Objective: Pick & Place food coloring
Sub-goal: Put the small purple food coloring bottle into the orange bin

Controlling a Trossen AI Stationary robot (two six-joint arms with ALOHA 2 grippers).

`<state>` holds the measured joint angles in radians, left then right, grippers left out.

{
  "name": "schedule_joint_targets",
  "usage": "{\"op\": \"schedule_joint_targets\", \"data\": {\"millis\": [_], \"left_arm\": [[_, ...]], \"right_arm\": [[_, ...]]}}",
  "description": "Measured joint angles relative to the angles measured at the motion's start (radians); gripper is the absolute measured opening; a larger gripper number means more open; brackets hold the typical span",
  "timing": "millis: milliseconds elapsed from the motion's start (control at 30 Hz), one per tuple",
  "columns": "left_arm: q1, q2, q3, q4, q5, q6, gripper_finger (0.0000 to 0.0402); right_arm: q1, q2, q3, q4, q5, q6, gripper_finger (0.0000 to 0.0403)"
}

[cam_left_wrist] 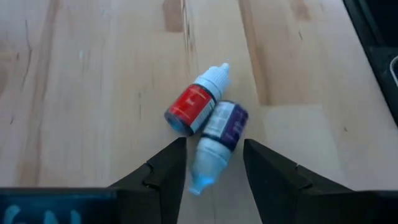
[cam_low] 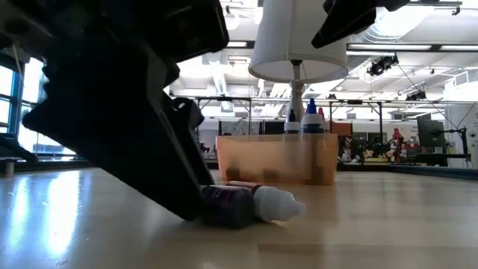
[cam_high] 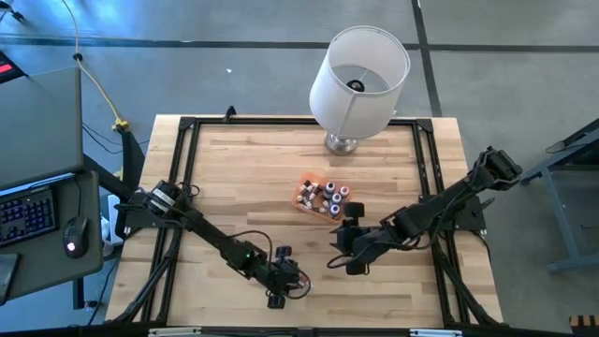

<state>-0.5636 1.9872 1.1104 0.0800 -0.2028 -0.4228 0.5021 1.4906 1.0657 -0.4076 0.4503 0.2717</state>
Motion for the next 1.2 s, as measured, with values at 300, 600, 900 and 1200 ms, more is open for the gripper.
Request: {"op": "schedule_joint_targets", "data": {"millis": [300, 600, 900, 1200], "left_arm": [[0.000, 0.039, 0.003, 0.068, -0.039, 0.008, 0.0157], [0.001, 0.041, 0.004, 0.064, -0.070, -0.028, 0.0077], [0.023, 0.047, 0.151, -0.028, -0.329, -0.064, 0.0085], [0.151, 0.014, 0.437, -0.542, -0.548, -0.052, 0.0091]], "right_arm": [[0.025, 0.000, 0.000, -0.014, 0.019, 0.042, 0.0133], [0.067, 0.000, 0.000, -0.014, 0.025, 0.088, 0.0133], [0.119, 0.000, 0.000, -0.014, 0.063, 0.168, 0.0133], [0.209, 0.097, 0.000, 0.013, 0.059, 0.208, 0.0133]]}}
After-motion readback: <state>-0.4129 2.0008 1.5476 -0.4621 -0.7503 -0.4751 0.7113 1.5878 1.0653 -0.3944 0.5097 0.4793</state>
